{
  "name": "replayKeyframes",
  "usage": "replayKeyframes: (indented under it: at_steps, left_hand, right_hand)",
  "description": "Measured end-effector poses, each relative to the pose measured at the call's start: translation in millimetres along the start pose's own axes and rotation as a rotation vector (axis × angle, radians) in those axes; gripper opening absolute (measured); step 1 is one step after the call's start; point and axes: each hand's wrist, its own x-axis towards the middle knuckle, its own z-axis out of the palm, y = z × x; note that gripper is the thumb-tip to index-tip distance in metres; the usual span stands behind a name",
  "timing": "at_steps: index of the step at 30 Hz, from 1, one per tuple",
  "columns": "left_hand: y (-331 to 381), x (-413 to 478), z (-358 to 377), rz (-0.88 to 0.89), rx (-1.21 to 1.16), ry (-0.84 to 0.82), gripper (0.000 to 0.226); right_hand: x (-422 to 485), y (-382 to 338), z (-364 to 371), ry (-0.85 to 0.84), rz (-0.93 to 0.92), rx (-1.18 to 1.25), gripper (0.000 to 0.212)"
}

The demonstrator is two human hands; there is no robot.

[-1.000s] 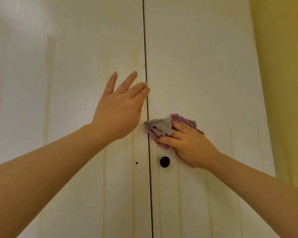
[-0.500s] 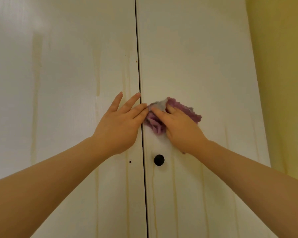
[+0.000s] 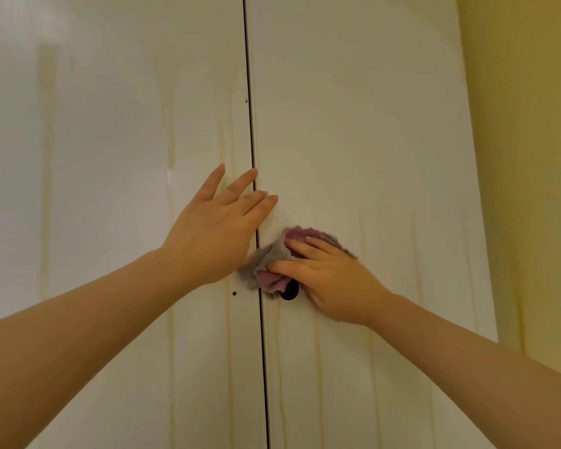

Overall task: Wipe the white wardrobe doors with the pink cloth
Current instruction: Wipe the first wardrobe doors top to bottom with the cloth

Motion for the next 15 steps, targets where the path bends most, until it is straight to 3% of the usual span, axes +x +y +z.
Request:
replayKeyframes:
  at_steps: [2,5,10,12,15]
  left_hand:
    - [0.7,-2.5,2.8,-0.001,-0.002,0.002,0.055]
    - [4.8,-2.5,6.1,-0.054,-0.024,-0.004,0.055]
    - [14.0,-2.0,7.9,-0.052,-0.048,0.008,0.057]
    - [14.7,0.6,8.1,-0.048,-0.043,0.023,0.057]
    - [16.7,5.8,7.4,-0.076,-0.034,0.038,0.057]
  right_hand:
    - [14.7,10.4,-11.2,0.006,0.119,0.072,0.044]
    - [36.4,17.3,-17.0,0.199,0.356,0.244,0.048]
    - [0.6,5.8,8.0,0.151,0.149,0.056,0.043]
    - [9.5,18.4,-1.9,0.18,0.317,0.077,0.05]
    - [25.8,30.0,-4.8,0.376,0.593,0.203,0.051]
